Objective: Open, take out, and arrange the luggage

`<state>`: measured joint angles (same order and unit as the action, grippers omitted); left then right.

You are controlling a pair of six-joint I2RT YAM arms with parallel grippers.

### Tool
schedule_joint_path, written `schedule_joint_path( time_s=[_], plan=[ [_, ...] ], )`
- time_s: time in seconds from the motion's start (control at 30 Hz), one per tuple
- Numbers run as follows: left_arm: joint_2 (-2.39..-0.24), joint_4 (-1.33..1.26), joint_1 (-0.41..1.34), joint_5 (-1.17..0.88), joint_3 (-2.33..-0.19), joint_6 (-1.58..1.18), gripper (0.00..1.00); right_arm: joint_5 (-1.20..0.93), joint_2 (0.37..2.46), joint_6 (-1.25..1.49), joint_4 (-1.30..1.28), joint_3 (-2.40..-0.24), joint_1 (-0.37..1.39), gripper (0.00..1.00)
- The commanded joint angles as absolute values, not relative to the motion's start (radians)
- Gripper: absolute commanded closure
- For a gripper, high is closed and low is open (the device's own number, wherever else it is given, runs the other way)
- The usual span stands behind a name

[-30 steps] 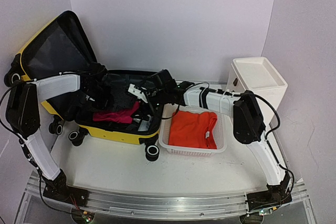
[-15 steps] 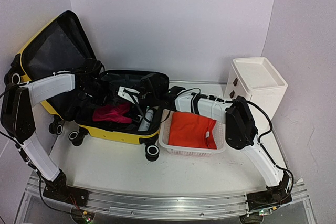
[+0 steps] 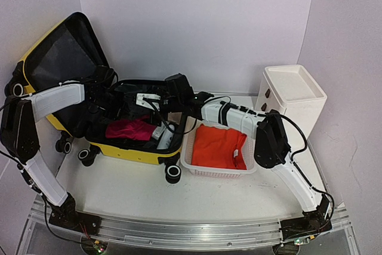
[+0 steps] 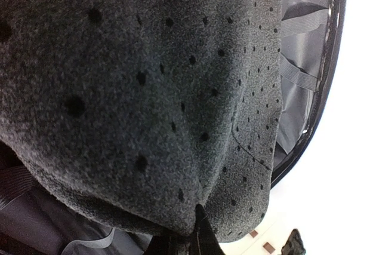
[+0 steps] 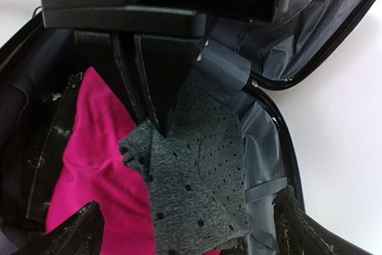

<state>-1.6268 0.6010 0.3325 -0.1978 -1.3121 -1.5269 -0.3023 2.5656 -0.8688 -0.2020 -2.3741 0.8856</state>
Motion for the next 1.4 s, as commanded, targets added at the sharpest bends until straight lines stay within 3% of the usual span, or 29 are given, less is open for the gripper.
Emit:
schedule_joint_path(
  time_s=[0.0, 0.1, 0.33, 0.87, 1.03, 1.1, 1.2, 1.27, 1.37],
  plan=[
    [-1.569, 0.569, 0.328, -0.253, -1.324, -1.504, 1.00, -0.391, 2.638, -0.932, -0.172, -2.448, 0.879, 0.02],
    [-1.568, 0.567, 0.325, -0.259, -1.322, -1.499, 1.00, -0.394, 2.704, -0.922, -0.163, -2.509, 0.880, 0.03],
    [-1.562, 0.563, 0.321, -0.275, -1.316, -1.493, 1.00, -0.396, 2.831, -0.884, -0.057, -2.652, 0.879, 0.16],
    [-1.557, 0.561, 0.322, -0.327, -1.315, -1.455, 1.00, -0.432, 2.904, -0.881, 0.021, -2.732, 0.897, 0.43],
    [-1.556, 0.560, 0.322, -0.354, -1.306, -1.447, 1.00, -0.465, 2.911, -0.918, 0.022, -2.737, 0.897, 0.60],
    [-1.554, 0.559, 0.321, -0.361, -1.303, -1.441, 1.00, -0.459, 2.914, -0.908, 0.050, -2.737, 0.897, 0.99],
    [-1.539, 0.554, 0.321, -0.360, -1.301, -1.414, 0.99, -0.449, 2.913, -0.913, 0.068, -2.746, 0.899, 1.00],
    [-1.525, 0.551, 0.322, -0.354, -1.300, -1.396, 0.86, -0.435, 2.907, -0.912, 0.071, -2.757, 0.897, 1.00],
    [-1.489, 0.522, 0.321, -0.344, -1.290, -1.333, 0.56, -0.448, 2.865, -0.911, 0.068, -2.733, 0.888, 1.00]
  ],
)
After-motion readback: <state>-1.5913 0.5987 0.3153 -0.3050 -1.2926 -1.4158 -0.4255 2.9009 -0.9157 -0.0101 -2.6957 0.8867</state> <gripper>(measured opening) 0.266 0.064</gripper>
